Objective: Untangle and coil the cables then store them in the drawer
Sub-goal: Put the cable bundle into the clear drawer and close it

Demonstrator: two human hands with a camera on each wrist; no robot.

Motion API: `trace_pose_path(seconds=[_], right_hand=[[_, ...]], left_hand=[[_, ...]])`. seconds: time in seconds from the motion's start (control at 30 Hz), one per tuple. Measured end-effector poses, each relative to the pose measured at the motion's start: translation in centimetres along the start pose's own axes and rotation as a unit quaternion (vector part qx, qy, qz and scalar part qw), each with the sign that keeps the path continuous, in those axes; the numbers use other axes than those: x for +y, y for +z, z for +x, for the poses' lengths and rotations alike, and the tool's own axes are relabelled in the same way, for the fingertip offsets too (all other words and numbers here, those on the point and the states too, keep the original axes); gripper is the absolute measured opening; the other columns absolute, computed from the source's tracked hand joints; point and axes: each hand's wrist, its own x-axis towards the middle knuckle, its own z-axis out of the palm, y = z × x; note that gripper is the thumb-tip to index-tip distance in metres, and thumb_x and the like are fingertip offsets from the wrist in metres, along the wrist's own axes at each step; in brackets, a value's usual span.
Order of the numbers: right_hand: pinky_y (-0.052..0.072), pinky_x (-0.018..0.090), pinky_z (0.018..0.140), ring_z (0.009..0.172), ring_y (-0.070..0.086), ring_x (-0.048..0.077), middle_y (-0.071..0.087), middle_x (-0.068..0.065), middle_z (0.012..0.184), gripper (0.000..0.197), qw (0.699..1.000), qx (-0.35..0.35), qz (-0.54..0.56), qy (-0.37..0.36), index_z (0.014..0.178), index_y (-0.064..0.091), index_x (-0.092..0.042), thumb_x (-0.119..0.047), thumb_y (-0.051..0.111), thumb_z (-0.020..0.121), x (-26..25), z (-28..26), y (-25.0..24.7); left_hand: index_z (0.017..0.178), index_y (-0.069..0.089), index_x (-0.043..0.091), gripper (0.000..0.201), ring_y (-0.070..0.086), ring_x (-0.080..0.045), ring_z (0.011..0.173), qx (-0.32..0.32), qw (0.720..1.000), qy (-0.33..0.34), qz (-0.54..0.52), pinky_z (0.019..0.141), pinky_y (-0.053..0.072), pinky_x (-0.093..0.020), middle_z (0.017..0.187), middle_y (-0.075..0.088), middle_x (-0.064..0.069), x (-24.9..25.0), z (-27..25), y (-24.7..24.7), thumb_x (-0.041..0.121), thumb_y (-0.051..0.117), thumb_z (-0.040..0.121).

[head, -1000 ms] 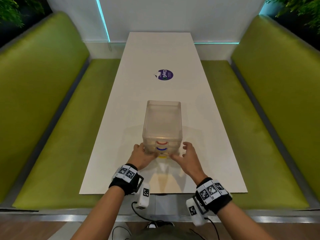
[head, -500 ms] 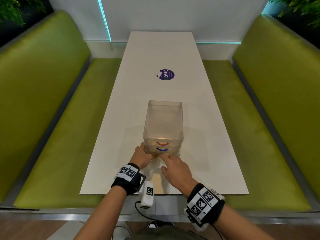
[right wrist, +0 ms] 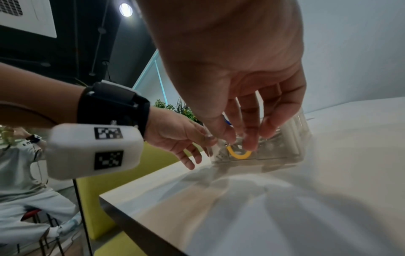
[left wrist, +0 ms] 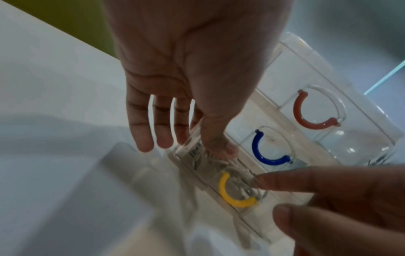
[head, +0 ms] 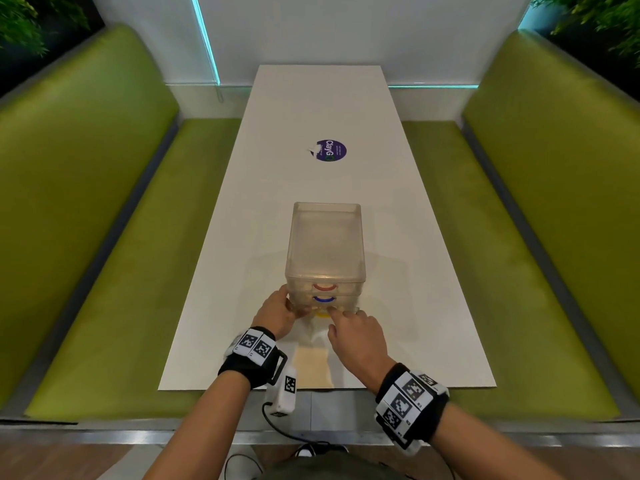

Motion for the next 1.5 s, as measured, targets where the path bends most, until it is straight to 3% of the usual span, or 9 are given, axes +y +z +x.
trace_pose_path(seconds=[0.13, 0.27, 0.43, 0.63, 0.9, 0.97, 1.1, 1.33, 1.5], right_hand=[[0.041, 0.031, 0.057, 0.071, 0.063, 0.03, 0.07, 0.008, 0.083, 0.027, 0.998, 0.019, 0.052, 0.014, 0.108, 0.066, -0.016, -0.018, 0.06, 0.082, 0.1, -0.4, -0.2], [0.042, 0.027, 0.044, 0.056, 0.058, 0.02, 0.067, -0.003, 0.07, 0.047, 0.999, 0.002, 0.051, -0.001, 0.106, 0.069, -0.022, -0.025, 0.078, 0.061, 1.2, -1.0, 0.6], [0.049, 0.039, 0.068, 0.083, 0.058, 0.029, 0.064, 0.005, 0.097, 0.047, 0.994, 0.009, 0.107, -0.018, 0.134, 0.052, -0.025, -0.022, 0.055, 0.087, 3.4, -1.4, 0.9], [0.05, 0.031, 0.05, 0.065, 0.059, 0.023, 0.065, 0.002, 0.082, 0.039, 0.993, 0.045, 0.097, -0.057, 0.107, 0.067, -0.018, -0.029, 0.047, 0.076, 3.2, -0.7, 1.0], [0.041, 0.025, 0.072, 0.092, 0.053, 0.014, 0.051, -0.005, 0.1, 0.017, 0.93, 0.102, 0.344, 0.078, 0.098, 0.053, -0.015, -0.017, 0.065, 0.086, 3.5, 0.3, 0.6], [0.041, 0.026, 0.07, 0.089, 0.055, 0.017, 0.05, -0.004, 0.1, 0.027, 0.911, 0.087, 0.376, 0.145, 0.095, 0.049, -0.016, -0.02, 0.072, 0.081, 4.0, 1.1, 0.5], [0.045, 0.032, 0.093, 0.111, 0.048, 0.014, 0.046, -0.005, 0.125, 0.079, 0.864, 0.012, 0.48, 0.153, 0.132, 0.039, -0.013, -0.008, 0.083, 0.067, 5.5, 2.9, 0.2], [0.052, 0.037, 0.073, 0.084, 0.062, 0.017, 0.063, -0.004, 0.104, 0.043, 0.904, 0.006, 0.416, 0.102, 0.099, 0.038, -0.024, -0.025, 0.075, 0.077, 5.3, 3.8, 0.2], [0.045, 0.038, 0.098, 0.121, 0.051, 0.021, 0.046, 0.003, 0.14, 0.073, 0.914, -0.039, 0.397, 0.072, 0.139, 0.033, -0.019, -0.015, 0.074, 0.079, 6.4, 3.9, -0.7]], left_hand=[[0.126, 0.051, 0.02, 0.05, 0.054, -0.022, 0.083, 0.011, 1.0, 0.002, 0.023, 0.083, 0.048, -0.038, 0.085, 0.051, 0.001, -0.3, 0.0, 0.1, 0.037, 0.069, 0.082], [0.132, 0.047, 0.021, 0.059, 0.053, -0.026, 0.099, 0.014, 0.999, 0.004, 0.044, 0.089, 0.047, -0.043, 0.103, 0.046, -0.004, -0.3, -0.1, 0.1, 0.044, 0.068, 0.082], [0.129, 0.048, 0.018, 0.057, 0.054, -0.028, 0.106, 0.014, 0.999, 0.014, 0.041, 0.089, 0.046, -0.041, 0.115, 0.052, -0.007, -0.4, -0.1, 0.1, 0.042, 0.068, 0.082], [0.124, 0.053, 0.017, 0.048, 0.058, -0.026, 0.109, 0.022, 0.999, 0.024, 0.014, 0.092, 0.047, -0.044, 0.116, 0.061, -0.005, -0.6, 0.0, 0.2, 0.04, 0.068, 0.083], [0.125, 0.053, 0.019, 0.048, 0.058, -0.025, 0.106, 0.038, 0.998, 0.031, 0.033, 0.085, 0.047, -0.036, 0.119, 0.062, -0.002, -0.4, -0.2, 0.2, 0.045, 0.063, 0.086], [0.126, 0.052, 0.019, 0.047, 0.059, -0.025, 0.106, 0.038, 0.998, 0.028, 0.034, 0.085, 0.047, -0.036, 0.119, 0.062, -0.003, -0.4, -0.1, 0.1, 0.043, 0.062, 0.087], [0.126, 0.054, 0.019, 0.045, 0.06, -0.028, 0.106, 0.034, 0.998, 0.026, 0.05, 0.086, 0.048, -0.038, 0.118, 0.064, -0.005, -0.5, 0.0, -0.4, 0.041, 0.062, 0.087], [0.122, 0.055, 0.02, 0.037, 0.062, -0.026, 0.102, 0.057, 0.992, 0.029, 0.108, 0.08, 0.046, -0.034, 0.115, 0.066, -0.004, -0.6, 0.1, -0.3, 0.039, 0.058, 0.09], [0.131, 0.045, 0.022, 0.051, 0.059, -0.025, 0.112, 0.042, 0.996, 0.023, 0.08, 0.086, 0.047, -0.038, 0.126, 0.061, -0.001, -0.7, -0.3, -0.4, 0.043, 0.06, 0.088]])
